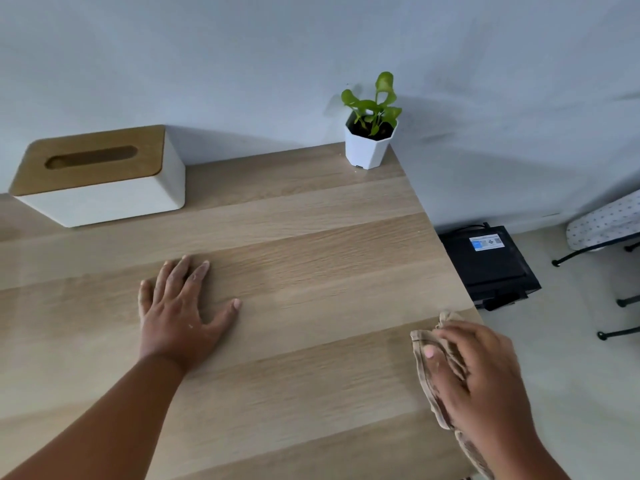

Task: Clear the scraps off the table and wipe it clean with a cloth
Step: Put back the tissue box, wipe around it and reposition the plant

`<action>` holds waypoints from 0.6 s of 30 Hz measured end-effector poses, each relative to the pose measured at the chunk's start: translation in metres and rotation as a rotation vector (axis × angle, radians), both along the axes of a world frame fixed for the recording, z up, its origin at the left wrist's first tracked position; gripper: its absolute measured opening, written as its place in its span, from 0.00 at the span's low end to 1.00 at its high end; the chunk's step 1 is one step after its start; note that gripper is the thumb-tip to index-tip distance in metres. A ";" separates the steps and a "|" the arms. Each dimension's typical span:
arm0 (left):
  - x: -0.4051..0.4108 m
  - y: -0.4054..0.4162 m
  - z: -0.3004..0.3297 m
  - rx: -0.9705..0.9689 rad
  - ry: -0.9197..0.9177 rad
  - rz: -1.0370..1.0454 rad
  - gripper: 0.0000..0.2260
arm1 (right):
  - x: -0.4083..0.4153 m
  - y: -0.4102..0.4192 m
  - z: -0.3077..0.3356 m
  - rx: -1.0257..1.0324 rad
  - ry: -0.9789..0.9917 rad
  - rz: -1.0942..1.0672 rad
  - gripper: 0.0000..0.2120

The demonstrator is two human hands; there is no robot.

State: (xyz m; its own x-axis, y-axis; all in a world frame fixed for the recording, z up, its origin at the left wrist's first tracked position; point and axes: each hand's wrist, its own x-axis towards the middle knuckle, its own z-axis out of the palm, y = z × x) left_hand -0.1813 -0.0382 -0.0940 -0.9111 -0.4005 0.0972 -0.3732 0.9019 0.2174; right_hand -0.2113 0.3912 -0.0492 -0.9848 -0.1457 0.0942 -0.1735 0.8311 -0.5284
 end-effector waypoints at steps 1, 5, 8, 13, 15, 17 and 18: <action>0.000 0.000 -0.001 -0.002 0.001 0.000 0.41 | -0.005 -0.005 0.001 -0.030 0.001 -0.018 0.19; 0.000 -0.002 -0.002 -0.005 -0.004 -0.004 0.40 | -0.022 -0.029 0.000 -0.168 0.015 -0.021 0.15; 0.000 -0.003 -0.004 -0.012 -0.007 0.001 0.40 | -0.036 -0.052 -0.002 -0.269 -0.006 0.002 0.15; 0.000 -0.004 -0.006 -0.018 -0.008 0.002 0.40 | -0.074 -0.091 -0.005 -0.393 -0.063 0.012 0.23; 0.000 -0.003 -0.005 -0.013 -0.014 -0.001 0.40 | -0.093 -0.105 -0.005 -0.476 -0.099 -0.008 0.26; 0.000 -0.002 -0.003 -0.002 -0.019 -0.001 0.40 | -0.113 -0.118 -0.005 -0.544 -0.110 -0.039 0.28; 0.000 -0.002 -0.002 0.003 -0.022 -0.002 0.40 | -0.123 -0.124 -0.004 -0.568 -0.110 -0.054 0.29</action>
State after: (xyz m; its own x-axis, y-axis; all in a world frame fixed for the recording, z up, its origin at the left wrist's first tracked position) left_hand -0.1818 -0.0399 -0.0963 -0.9139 -0.3988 0.0759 -0.3760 0.9020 0.2124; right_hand -0.3341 0.2672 -0.0535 -0.9979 -0.0517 0.0398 -0.0578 0.4181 -0.9065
